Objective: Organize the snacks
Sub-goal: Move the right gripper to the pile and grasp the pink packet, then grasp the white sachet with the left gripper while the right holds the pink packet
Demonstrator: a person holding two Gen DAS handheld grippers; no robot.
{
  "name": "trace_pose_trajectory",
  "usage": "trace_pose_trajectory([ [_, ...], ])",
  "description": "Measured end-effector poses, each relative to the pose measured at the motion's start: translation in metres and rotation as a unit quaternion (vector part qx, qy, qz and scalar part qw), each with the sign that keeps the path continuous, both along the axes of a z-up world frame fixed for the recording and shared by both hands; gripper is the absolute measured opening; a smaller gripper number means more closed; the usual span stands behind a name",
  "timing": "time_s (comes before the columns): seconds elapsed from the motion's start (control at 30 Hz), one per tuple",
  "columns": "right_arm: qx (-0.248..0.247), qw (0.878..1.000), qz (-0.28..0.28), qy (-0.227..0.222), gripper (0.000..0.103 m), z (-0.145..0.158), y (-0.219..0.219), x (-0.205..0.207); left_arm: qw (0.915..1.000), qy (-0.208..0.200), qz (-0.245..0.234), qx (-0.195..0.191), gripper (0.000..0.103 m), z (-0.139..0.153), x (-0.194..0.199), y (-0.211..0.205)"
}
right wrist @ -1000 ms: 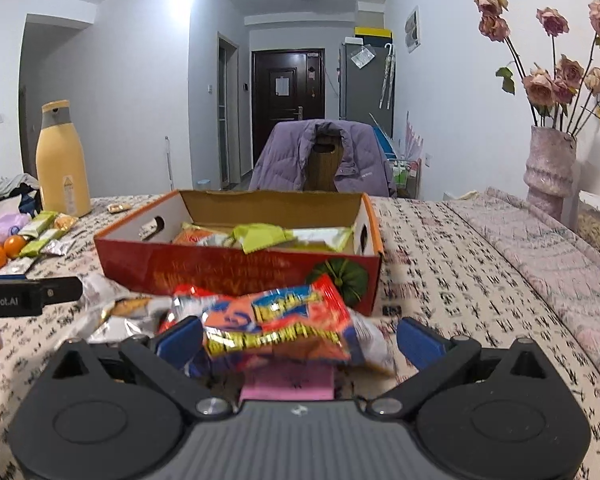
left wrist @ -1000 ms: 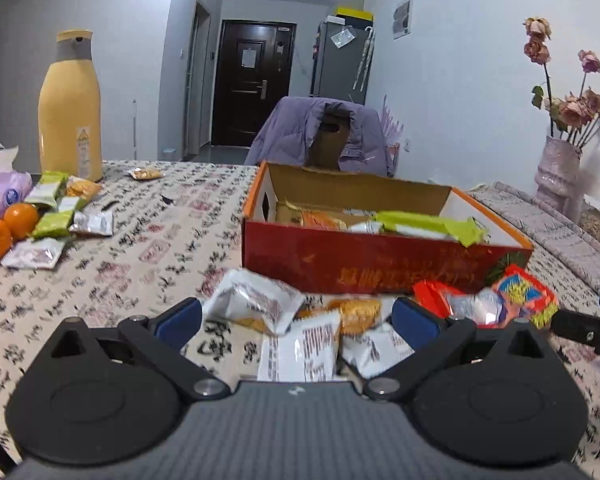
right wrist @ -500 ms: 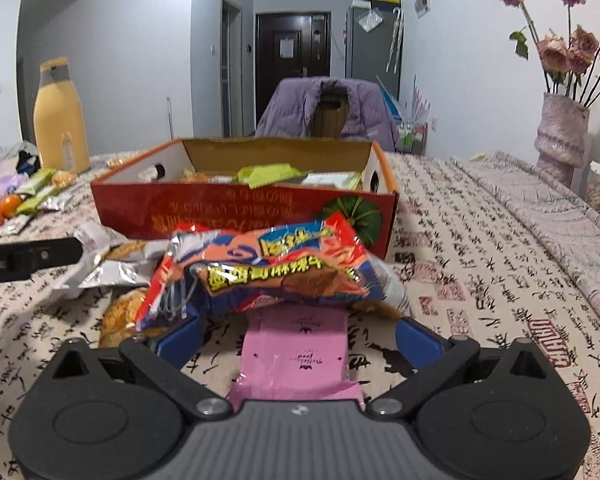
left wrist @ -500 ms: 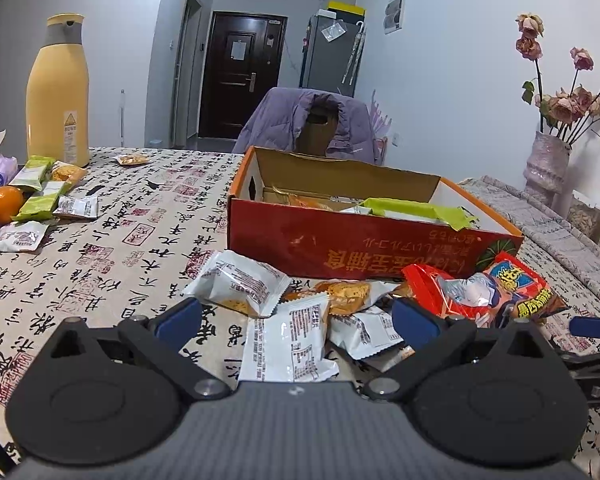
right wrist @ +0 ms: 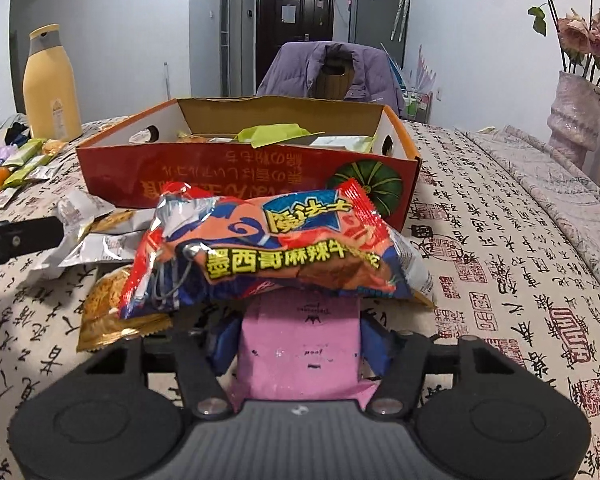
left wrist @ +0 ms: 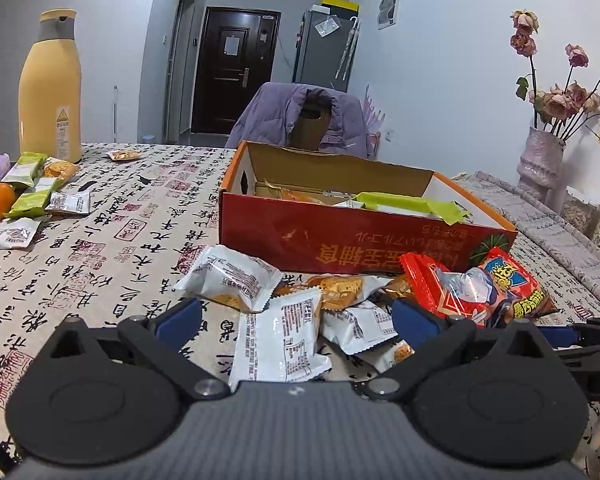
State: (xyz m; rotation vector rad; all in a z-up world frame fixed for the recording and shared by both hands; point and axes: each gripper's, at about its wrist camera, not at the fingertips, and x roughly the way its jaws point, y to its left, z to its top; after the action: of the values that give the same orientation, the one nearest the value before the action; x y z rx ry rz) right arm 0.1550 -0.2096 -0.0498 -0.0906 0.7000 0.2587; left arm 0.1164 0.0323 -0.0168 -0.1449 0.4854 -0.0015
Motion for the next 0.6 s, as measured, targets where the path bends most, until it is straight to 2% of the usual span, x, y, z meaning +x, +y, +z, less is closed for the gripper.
trace_pose_trajectory([
  [0.23,0.016,1.0,-0.011,-0.013,0.061,0.006,-0.013,-0.013,1.0,-0.001,0.002,-0.002,0.103,0.0,-0.001,0.001],
  [0.6,0.041,0.996,-0.048,-0.071,0.061,0.035,-0.049,-0.041,0.9999,0.014,0.006,-0.003,0.103,0.004,-0.002,0.003],
])
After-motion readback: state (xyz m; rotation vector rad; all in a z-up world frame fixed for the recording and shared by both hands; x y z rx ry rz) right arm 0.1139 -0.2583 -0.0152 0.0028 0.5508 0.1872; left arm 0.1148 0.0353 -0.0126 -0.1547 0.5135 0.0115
